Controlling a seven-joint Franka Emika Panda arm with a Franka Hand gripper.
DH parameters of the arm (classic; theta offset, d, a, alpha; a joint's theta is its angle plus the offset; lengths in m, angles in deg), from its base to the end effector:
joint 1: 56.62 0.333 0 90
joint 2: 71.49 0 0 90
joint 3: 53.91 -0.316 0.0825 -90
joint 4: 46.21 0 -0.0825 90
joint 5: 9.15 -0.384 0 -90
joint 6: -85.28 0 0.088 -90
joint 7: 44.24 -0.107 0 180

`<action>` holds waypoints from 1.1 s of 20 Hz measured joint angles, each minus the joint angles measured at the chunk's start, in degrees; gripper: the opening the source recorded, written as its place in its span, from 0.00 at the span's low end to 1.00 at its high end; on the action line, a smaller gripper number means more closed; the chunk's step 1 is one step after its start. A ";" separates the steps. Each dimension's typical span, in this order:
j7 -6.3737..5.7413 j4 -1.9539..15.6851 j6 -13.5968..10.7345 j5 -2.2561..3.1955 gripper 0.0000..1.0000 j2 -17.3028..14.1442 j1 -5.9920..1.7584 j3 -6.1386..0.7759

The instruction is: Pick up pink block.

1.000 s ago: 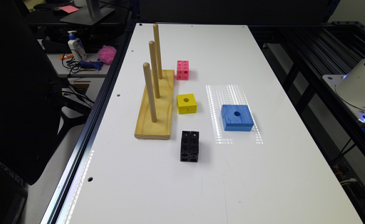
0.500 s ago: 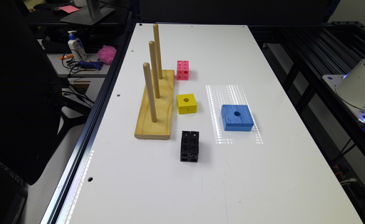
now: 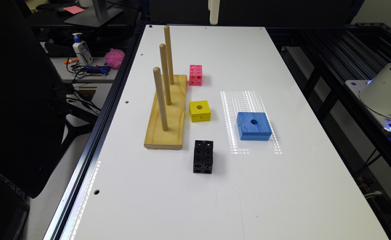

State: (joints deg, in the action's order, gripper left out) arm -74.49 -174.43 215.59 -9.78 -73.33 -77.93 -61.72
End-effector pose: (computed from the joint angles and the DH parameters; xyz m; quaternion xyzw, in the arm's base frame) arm 0.5135 -0.1231 0.3557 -0.9266 0.3759 -0.0014 0.0067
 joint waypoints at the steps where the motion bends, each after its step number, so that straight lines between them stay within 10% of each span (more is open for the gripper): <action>1: 0.00 0.03 0.01 0.00 1.00 -0.04 0.00 0.00; 10: -0.03 -2.21 8.29 0.04 1.00 -5.90 0.02 -0.11; 22: -0.47 -0.63 11.89 0.09 1.00 -10.56 0.02 -0.89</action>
State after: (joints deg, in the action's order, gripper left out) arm -74.97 -175.06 227.48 -9.69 -83.89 -77.91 -62.62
